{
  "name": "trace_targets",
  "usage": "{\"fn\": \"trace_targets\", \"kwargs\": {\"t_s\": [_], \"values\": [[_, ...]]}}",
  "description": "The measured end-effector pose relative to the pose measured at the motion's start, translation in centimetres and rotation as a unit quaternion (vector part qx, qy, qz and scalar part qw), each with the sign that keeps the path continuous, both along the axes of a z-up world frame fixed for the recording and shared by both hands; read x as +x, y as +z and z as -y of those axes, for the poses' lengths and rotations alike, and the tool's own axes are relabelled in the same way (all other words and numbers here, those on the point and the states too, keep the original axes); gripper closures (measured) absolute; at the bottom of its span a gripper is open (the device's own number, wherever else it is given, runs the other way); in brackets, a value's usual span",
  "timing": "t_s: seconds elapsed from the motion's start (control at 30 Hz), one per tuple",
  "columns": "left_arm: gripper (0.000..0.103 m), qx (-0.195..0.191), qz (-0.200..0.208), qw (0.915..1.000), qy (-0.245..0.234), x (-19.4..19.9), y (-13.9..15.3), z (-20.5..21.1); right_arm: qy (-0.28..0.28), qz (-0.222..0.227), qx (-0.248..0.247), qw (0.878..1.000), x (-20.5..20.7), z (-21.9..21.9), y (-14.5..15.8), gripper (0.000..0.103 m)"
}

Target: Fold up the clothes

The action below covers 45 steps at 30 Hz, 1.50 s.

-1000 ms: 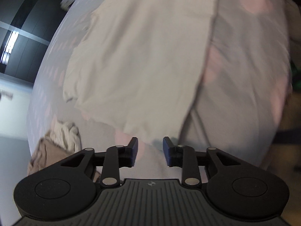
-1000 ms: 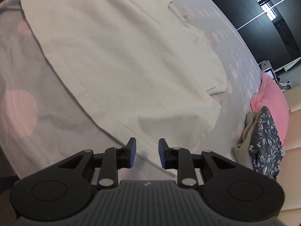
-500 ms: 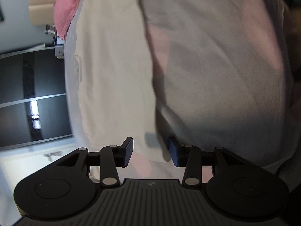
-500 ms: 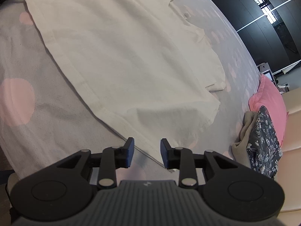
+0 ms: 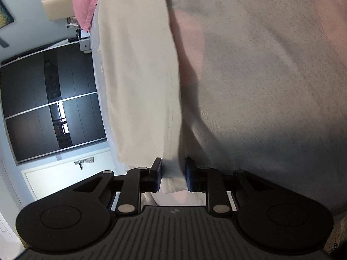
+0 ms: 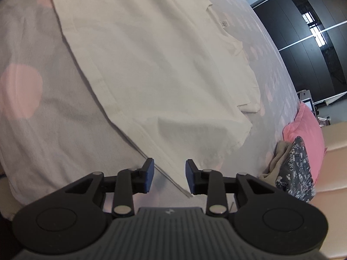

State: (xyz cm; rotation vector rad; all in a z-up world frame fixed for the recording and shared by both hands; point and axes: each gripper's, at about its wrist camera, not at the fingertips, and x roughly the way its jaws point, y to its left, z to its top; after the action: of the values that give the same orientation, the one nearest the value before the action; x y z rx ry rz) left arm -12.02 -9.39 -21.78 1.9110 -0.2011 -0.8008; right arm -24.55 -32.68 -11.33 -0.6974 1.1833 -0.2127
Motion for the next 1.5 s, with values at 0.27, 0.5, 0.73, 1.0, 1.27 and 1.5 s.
{"fn": "trace_targets", "kwargs": {"t_s": [0.27, 0.5, 0.73, 1.0, 1.27, 1.5], "values": [[0.084, 0.008, -0.013, 0.9998, -0.014, 0.1, 0.4, -0.3, 0.106, -0.085, -0.117, 0.984, -4.1, -1.4, -4.4, 0.067], [0.084, 0.008, -0.015, 0.9996, -0.021, 0.4, 0.2, -0.2, 0.144, -0.059, -0.195, 0.968, -3.9, -1.6, -6.0, 0.058], [0.087, 0.002, -0.016, 0.9997, -0.02, 0.6, -0.1, 0.1, 0.178, -0.056, -0.246, 0.951, -2.9, -0.7, -8.1, 0.061], [0.088, -0.003, 0.005, 0.9999, -0.009, 0.5, -0.8, 0.6, 0.201, -0.049, -0.264, 0.942, -2.2, -0.3, -8.8, 0.078], [0.089, -0.016, 0.003, 0.9999, -0.005, 0.5, -0.2, 0.2, 0.165, -0.02, -0.25, 0.954, -1.3, -0.6, -7.0, 0.1], [0.094, -0.088, -0.075, 0.9915, 0.059, 1.2, 6.1, 1.6, 0.099, 0.063, -0.262, 0.958, 0.0, -0.7, -0.9, 0.1]]}}
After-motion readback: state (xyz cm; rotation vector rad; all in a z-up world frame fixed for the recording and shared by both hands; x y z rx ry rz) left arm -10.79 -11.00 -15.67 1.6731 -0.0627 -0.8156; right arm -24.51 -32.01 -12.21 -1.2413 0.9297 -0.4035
